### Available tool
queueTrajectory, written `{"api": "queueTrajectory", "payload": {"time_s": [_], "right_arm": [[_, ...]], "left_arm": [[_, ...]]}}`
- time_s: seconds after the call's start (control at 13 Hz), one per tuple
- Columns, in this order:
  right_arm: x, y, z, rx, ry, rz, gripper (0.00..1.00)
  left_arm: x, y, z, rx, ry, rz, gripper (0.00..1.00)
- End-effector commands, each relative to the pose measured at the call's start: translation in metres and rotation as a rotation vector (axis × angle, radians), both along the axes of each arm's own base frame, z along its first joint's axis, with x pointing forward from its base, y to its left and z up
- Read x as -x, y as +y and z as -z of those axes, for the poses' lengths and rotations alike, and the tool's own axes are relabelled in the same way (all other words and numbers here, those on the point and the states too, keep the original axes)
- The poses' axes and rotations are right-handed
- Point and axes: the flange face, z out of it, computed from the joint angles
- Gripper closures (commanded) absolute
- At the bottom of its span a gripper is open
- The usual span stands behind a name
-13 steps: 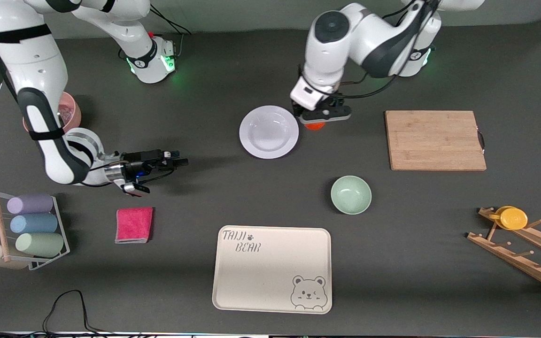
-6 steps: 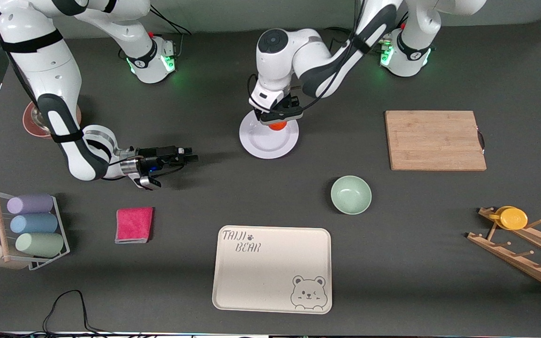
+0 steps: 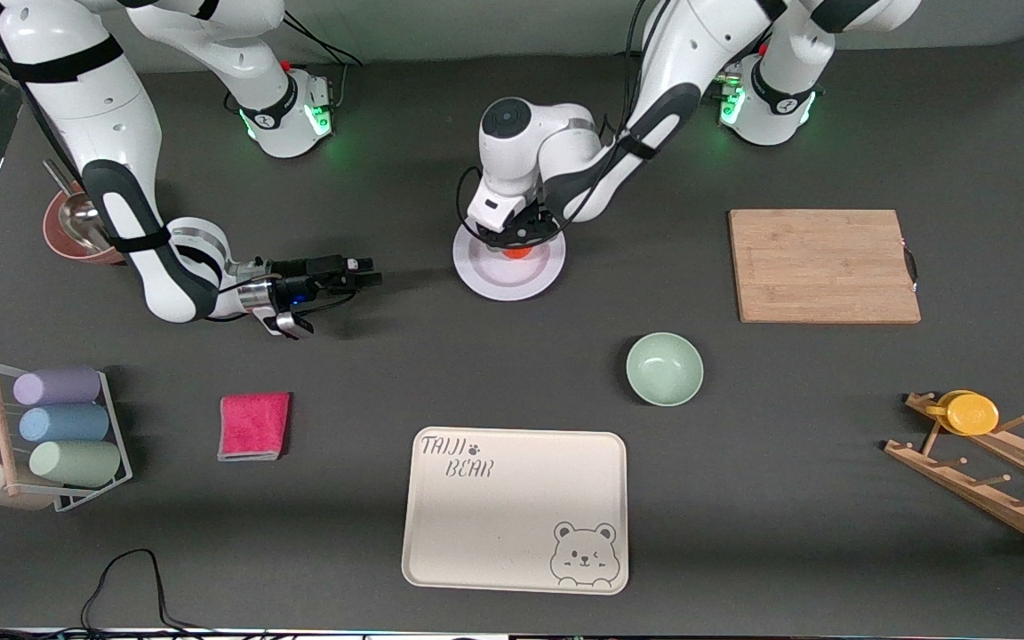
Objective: Place orange and plate with both arms
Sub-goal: 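Carry the orange with the left gripper and lower it onto the plate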
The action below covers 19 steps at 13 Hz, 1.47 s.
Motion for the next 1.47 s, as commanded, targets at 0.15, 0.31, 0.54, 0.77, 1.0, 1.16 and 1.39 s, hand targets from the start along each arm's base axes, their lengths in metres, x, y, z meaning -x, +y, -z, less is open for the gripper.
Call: {"api": "queueTrajectory", "payload": {"time_s": [0.15, 0.31, 0.54, 0.77, 1.0, 1.16, 1.39], "right_arm": [[0.012, 0.004, 0.006, 0.009, -0.043, 0.024, 0.0], [0.018, 0.002, 0.012, 0.024, -0.037, 0.029, 0.0], [0.018, 0.0, 0.017, 0.054, -0.053, 0.032, 0.0], [0.022, 0.013, 0.027, 0.075, -0.087, 0.049, 0.0], [0.031, 0.025, 0.033, 0.068, -0.104, 0.079, 0.0], [0.04, 0.038, 0.039, 0.067, -0.135, 0.087, 0.0], [0.056, 0.061, 0.051, 0.069, -0.203, 0.077, 0.0]], "left_arm": [[0.0, -0.011, 0.004, 0.018, -0.026, 0.003, 0.11], [-0.004, -0.012, 0.001, 0.013, -0.031, 0.0, 0.05], [-0.012, -0.012, -0.007, 0.012, -0.044, 0.001, 0.0], [-0.041, 0.006, -0.068, -0.053, -0.101, 0.015, 0.0], [-0.067, 0.037, -0.146, -0.078, -0.07, 0.033, 0.0], [-0.104, 0.073, -0.208, -0.089, -0.004, 0.043, 0.0], [-0.164, 0.146, -0.287, -0.091, 0.071, 0.055, 0.0]]}}
